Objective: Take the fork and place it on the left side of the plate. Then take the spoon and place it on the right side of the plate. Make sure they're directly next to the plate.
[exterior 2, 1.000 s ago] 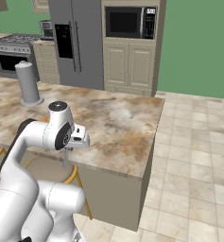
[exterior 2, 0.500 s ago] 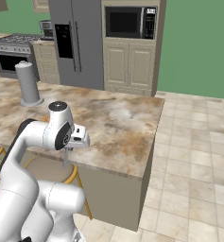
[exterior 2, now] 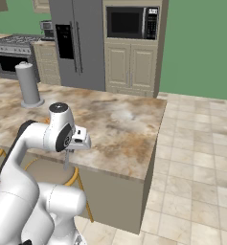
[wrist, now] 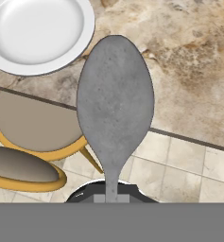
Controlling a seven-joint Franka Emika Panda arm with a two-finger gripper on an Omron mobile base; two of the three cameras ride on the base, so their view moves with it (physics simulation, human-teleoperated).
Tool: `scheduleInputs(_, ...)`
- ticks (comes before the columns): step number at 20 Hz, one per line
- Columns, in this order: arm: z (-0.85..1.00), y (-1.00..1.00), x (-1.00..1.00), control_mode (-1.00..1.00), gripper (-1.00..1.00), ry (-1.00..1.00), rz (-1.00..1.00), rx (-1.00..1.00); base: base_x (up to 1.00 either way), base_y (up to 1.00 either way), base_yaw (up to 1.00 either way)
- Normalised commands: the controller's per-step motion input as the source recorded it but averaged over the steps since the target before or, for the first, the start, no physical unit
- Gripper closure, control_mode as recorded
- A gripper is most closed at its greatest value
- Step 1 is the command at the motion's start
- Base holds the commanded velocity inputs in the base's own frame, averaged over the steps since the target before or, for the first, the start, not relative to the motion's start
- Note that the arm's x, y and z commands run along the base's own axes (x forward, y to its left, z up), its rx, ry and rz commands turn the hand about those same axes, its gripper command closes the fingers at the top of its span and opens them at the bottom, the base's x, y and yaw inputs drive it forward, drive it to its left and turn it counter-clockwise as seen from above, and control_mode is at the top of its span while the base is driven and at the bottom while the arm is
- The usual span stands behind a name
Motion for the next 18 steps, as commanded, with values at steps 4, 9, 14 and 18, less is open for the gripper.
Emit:
scheduleInputs(4,0.0,0.0,0.0,-1.0,1.0,0.0,0.0,0.0,0.0,0.0,0.0)
scheduleInputs(9,0.0,0.0,0.0,-1.0,1.0,0.0,0.0,0.0,0.0,0.0,0.0)
scheduleInputs(14,0.0,0.0,-0.03,-1.0,1.0,0.0,0.0,0.0,0.0,0.0,0.0)
scheduleInputs(18,-0.16,-0.07,0.35,-1.0,1.0,0.11,-0.04,0.0,0.0,0.0,0.0)
